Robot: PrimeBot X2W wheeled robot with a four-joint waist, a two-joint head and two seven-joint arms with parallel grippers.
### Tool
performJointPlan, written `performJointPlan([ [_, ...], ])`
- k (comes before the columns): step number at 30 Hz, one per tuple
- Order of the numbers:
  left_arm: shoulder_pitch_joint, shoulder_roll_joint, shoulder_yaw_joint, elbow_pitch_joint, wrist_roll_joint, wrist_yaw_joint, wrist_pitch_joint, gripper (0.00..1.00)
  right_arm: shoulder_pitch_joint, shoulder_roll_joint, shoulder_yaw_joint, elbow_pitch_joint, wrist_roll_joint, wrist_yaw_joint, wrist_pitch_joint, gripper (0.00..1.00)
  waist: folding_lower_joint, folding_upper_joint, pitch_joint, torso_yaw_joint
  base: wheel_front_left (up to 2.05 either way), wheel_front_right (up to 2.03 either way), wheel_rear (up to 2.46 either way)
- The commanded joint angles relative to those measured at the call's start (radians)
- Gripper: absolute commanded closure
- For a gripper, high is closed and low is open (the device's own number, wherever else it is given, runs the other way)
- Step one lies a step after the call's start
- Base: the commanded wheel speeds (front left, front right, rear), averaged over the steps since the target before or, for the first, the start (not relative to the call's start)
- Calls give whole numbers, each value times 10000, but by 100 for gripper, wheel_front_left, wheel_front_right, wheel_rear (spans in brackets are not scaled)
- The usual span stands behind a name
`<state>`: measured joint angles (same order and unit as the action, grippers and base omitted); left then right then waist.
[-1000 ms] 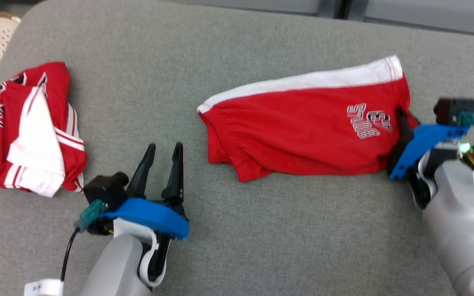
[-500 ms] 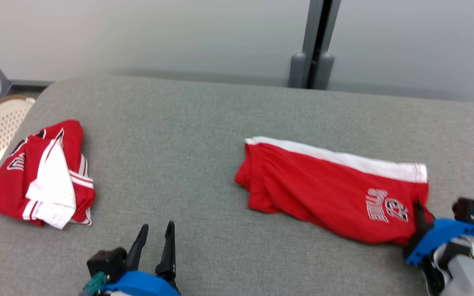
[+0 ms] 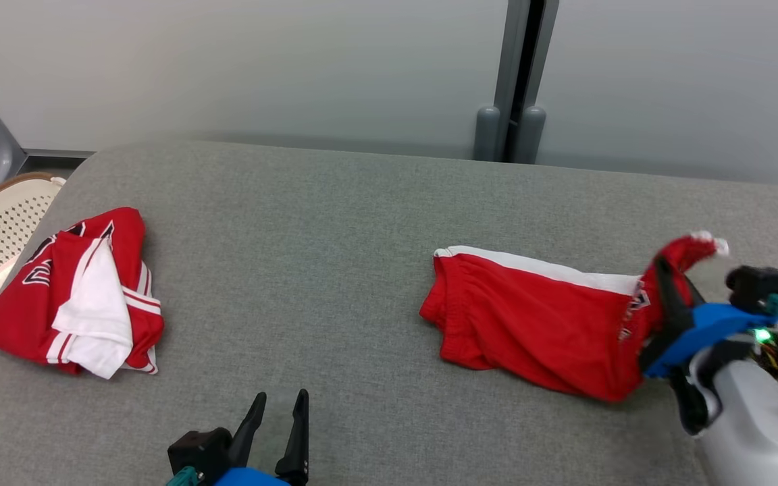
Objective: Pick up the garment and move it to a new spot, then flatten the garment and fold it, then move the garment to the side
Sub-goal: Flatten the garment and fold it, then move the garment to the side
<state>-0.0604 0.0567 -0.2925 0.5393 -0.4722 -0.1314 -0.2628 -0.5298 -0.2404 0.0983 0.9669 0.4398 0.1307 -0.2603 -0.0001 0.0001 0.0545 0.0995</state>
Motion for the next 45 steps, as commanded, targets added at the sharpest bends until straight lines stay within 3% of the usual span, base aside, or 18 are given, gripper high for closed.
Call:
performJointPlan([
  [1, -118, 3, -14, 19, -5, 14, -29, 0, -215, 344, 315, -366, -101, 1, -46, 100, 1, -1, 42, 92, 0, 0, 0],
  [6, -266, -8, -117, 92, -80, 14, -29, 0, -662, 1271, 1704, -1187, 74, 1, 83, 100, 1, -1, 138, 462, 0, 0, 0],
  [10, -367, 6, -222, 170, -133, 14, -28, 0, -926, 1705, 2474, -750, -124, 1, 350, 97, 1, -1, 296, 871, 0, 0, 0],
  [11, -421, 12, -263, 203, -147, 14, -29, 0, -1022, 1770, 2613, -559, -218, 1, 338, 63, 1, -1, 336, 979, 0, 0, 0],
  [12, -487, 20, -295, 225, -167, 14, -29, 0, -1103, 1826, 2699, -418, -280, 1, 284, 0, 1, -1, 369, 1087, 0, 0, 0],
  [19, -659, 224, -205, 228, -96, 14, -29, 0, -809, 1855, 4030, -723, 553, 1, 17, 0, 1, -1, 368, 1224, 0, 0, 0],
  [22, -632, 274, 0, 96, 111, 14, -29, 0, -733, 1852, 3967, -837, 646, 1, -50, 0, 1, -1, 266, 958, 0, 0, 0],
  [36, -278, 150, 1482, -639, 2203, 14, -29, 0, 1598, 1831, -769, -2582, -2199, 1, -52, 0, 1, -1, -221, -375, 0, 0, 0],
  [45, 459, -1, 1776, -1093, 3169, 72, -29, 0, 3088, 1889, -1796, -2834, -2517, 2, -54, 0, 1, -1, -469, -708, 0, 0, 0],
])
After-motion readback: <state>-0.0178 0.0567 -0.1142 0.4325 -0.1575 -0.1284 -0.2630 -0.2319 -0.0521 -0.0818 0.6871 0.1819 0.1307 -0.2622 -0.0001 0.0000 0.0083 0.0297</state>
